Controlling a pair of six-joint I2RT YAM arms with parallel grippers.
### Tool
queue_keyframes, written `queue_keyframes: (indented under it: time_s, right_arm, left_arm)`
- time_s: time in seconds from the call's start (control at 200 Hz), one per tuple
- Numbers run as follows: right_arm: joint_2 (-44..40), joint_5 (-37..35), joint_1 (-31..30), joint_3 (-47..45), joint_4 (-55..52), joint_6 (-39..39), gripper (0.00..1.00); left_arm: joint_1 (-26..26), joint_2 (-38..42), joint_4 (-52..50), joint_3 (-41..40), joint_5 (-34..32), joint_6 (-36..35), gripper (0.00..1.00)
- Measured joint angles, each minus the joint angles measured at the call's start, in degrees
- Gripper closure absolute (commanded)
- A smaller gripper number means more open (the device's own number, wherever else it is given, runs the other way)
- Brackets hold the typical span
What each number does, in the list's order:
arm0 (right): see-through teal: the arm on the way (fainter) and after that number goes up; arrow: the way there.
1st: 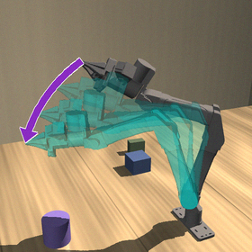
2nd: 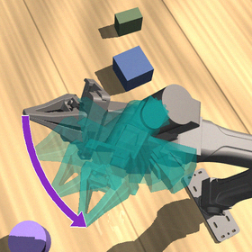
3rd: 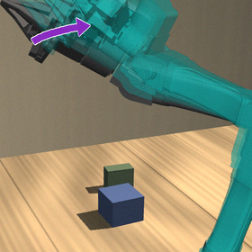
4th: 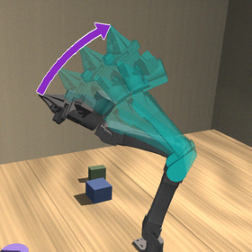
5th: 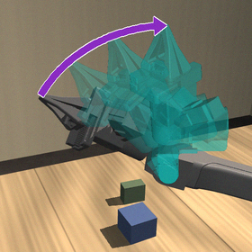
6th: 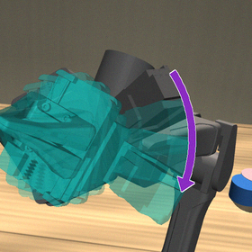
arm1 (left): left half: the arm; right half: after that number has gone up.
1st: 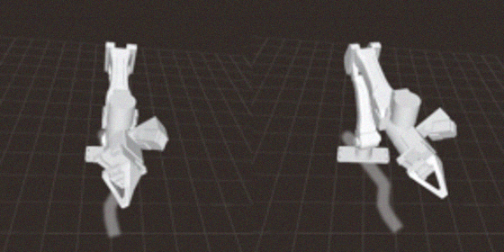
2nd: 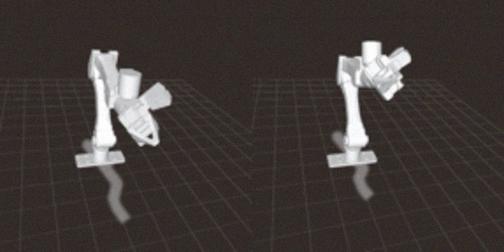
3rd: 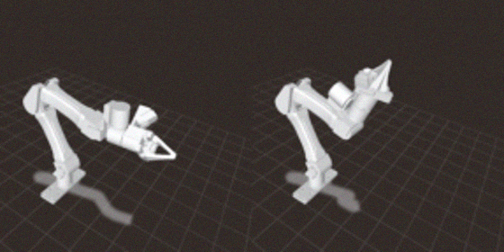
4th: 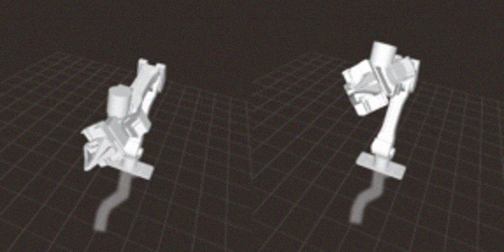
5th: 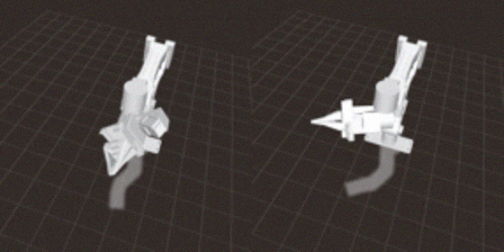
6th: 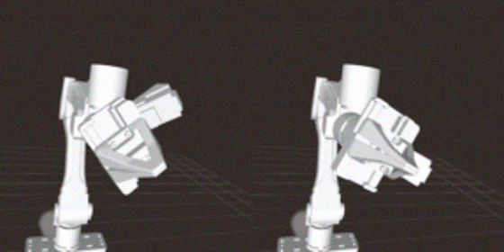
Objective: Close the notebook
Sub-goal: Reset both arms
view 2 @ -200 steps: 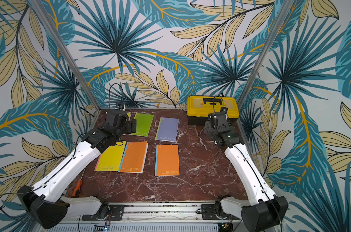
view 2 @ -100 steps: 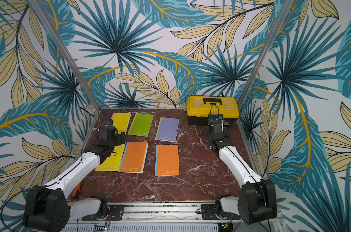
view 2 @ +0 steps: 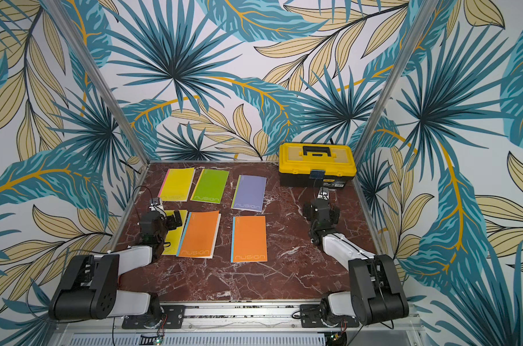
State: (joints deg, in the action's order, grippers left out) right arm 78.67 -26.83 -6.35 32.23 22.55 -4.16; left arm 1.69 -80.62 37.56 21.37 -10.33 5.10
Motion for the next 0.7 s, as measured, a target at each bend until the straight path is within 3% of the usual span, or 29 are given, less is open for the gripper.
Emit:
queue_keyframes:
  time_s: [0.305, 0.701]
  right_arm:
    - [4.85, 5.07, 1.29, -4.33, 14.23, 1.29, 0.01]
    - [7.58, 13.75, 3.37, -8.00, 23.10, 2.10, 0.01]
  left_arm:
    - [0.17, -9.44, 19.65, -4.39, 4.66, -1.77, 0.00]
    - [0.17, -9.64, 18.82, -0.55, 8.98, -3.41, 0.00]
